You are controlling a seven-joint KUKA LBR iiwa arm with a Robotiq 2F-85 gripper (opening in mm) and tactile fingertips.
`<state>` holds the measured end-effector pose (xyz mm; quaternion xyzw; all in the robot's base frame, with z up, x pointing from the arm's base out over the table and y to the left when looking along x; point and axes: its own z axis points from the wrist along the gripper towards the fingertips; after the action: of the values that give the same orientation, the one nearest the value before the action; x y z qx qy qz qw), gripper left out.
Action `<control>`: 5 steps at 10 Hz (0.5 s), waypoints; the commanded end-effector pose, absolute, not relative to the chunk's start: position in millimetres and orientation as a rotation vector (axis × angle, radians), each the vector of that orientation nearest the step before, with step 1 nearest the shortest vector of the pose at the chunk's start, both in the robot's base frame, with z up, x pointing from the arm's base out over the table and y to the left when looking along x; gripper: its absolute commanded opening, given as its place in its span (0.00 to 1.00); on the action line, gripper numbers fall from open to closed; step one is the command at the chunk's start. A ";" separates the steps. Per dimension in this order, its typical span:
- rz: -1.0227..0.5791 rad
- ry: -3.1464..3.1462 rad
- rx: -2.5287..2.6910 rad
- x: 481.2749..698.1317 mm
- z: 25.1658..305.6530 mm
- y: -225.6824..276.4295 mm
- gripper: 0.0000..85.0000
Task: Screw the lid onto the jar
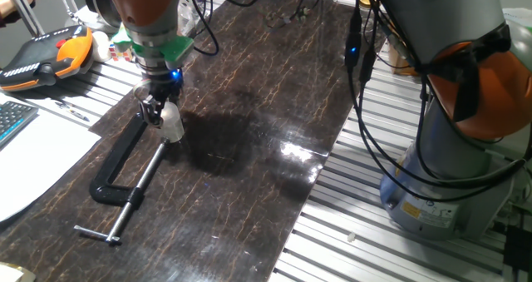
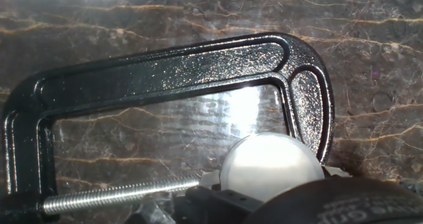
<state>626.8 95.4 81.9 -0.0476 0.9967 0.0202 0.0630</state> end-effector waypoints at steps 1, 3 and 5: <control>0.060 3.011 -0.149 626.8 82.0 95.3 0.93; 0.055 3.007 -0.154 627.0 81.9 95.5 0.94; 0.057 3.016 -0.131 626.9 81.9 95.3 0.93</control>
<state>626.9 95.4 81.8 -0.0430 0.9970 0.0190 0.0609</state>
